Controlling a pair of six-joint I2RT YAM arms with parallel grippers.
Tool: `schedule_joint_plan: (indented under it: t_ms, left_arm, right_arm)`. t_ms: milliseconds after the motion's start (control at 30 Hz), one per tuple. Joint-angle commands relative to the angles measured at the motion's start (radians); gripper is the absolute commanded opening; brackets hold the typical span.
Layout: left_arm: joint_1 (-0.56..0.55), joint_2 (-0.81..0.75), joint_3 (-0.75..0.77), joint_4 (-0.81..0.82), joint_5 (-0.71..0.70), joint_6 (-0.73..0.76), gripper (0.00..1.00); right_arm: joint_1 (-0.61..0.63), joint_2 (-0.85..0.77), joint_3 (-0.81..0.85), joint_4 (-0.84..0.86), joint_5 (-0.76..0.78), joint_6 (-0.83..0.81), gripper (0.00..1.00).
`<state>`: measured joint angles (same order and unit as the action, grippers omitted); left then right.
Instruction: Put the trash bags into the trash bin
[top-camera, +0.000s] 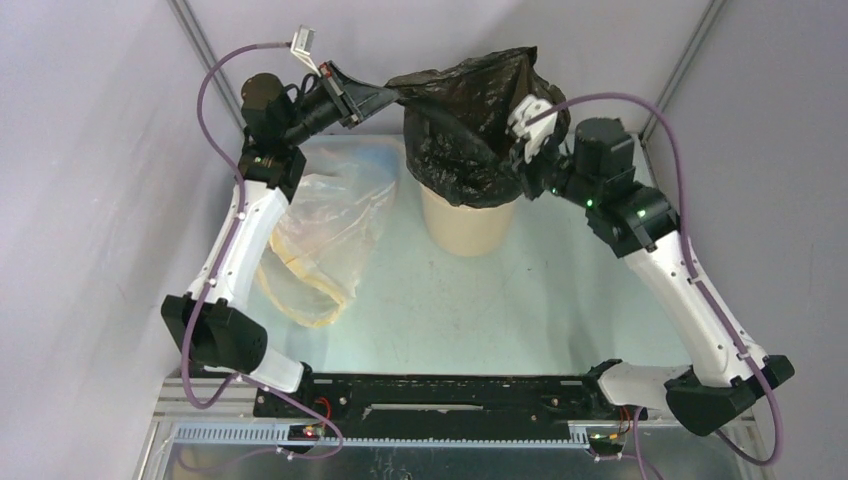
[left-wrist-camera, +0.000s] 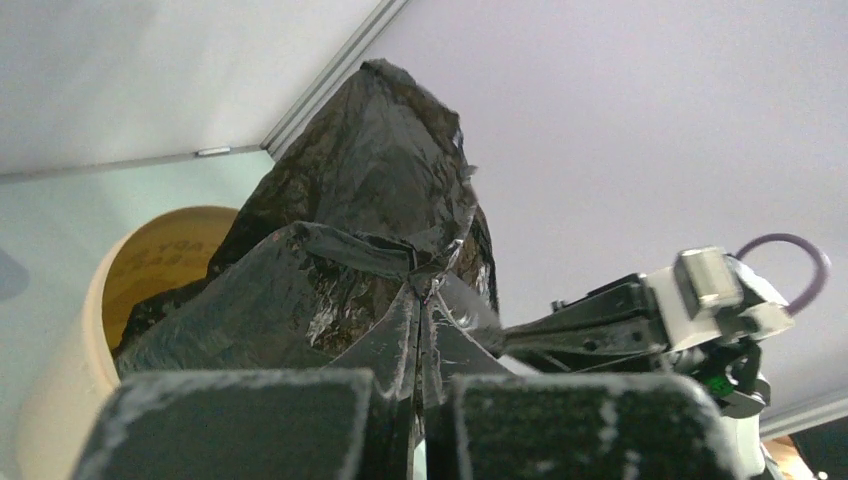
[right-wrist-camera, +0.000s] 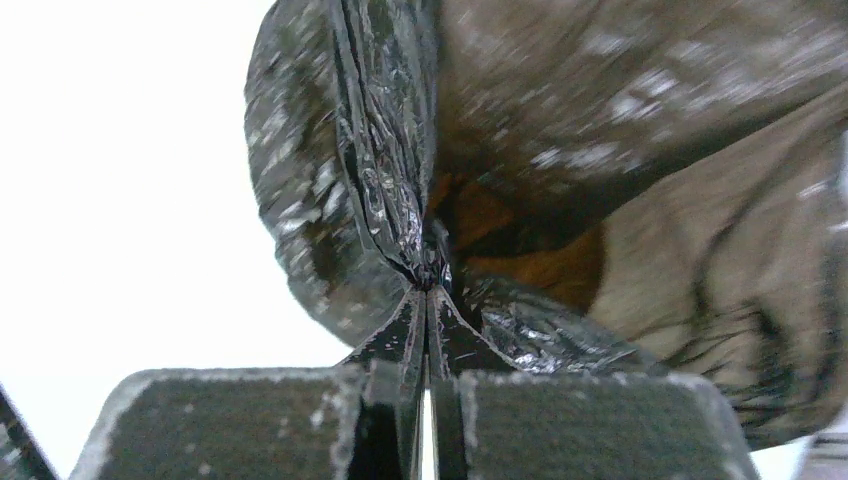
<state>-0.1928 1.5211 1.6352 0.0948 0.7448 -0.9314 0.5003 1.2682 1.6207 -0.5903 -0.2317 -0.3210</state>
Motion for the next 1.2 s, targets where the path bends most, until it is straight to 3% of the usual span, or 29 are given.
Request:
schedule_joint_plan:
  t_ms: [0, 467, 500, 533, 567, 700, 933, 1167]
  left_arm:
    - [0.005, -0.102, -0.065, 0.024, 0.017, 0.047, 0.00]
    - [0.005, -0.140, -0.095, 0.017, 0.016, 0.049, 0.00]
    - [0.006, -0.140, -0.094, 0.017, 0.016, 0.049, 0.00]
    - [0.006, -0.139, -0.092, 0.017, 0.016, 0.048, 0.00]
    - [0.007, -0.138, -0.086, 0.017, 0.016, 0.046, 0.00]
    - [0.007, -0.123, -0.052, 0.019, 0.023, 0.026, 0.00]
    - [0.006, -0.111, -0.043, 0.049, 0.036, -0.006, 0.00]
    - [0.006, -0.118, -0.051, 0.061, 0.033, -0.012, 0.00]
  right_arm:
    - [0.044, -0.067, -0.168, 0.064, -0.066, 0.107, 0.00]
    - [0.050, -0.137, -0.170, 0.035, -0.045, 0.174, 0.00]
    - [0.051, -0.139, -0.166, 0.032, -0.041, 0.179, 0.05]
    - [0.050, -0.140, -0.161, 0.029, -0.037, 0.186, 0.14]
    - [0.050, -0.143, -0.160, 0.026, -0.033, 0.192, 0.32]
    - [0.054, -0.161, -0.160, 0.019, -0.039, 0.233, 0.64]
    - [0.167, -0.274, -0.262, 0.069, 0.160, 0.325, 0.78]
    - [0.286, -0.375, -0.484, 0.222, 0.412, 0.496, 0.75]
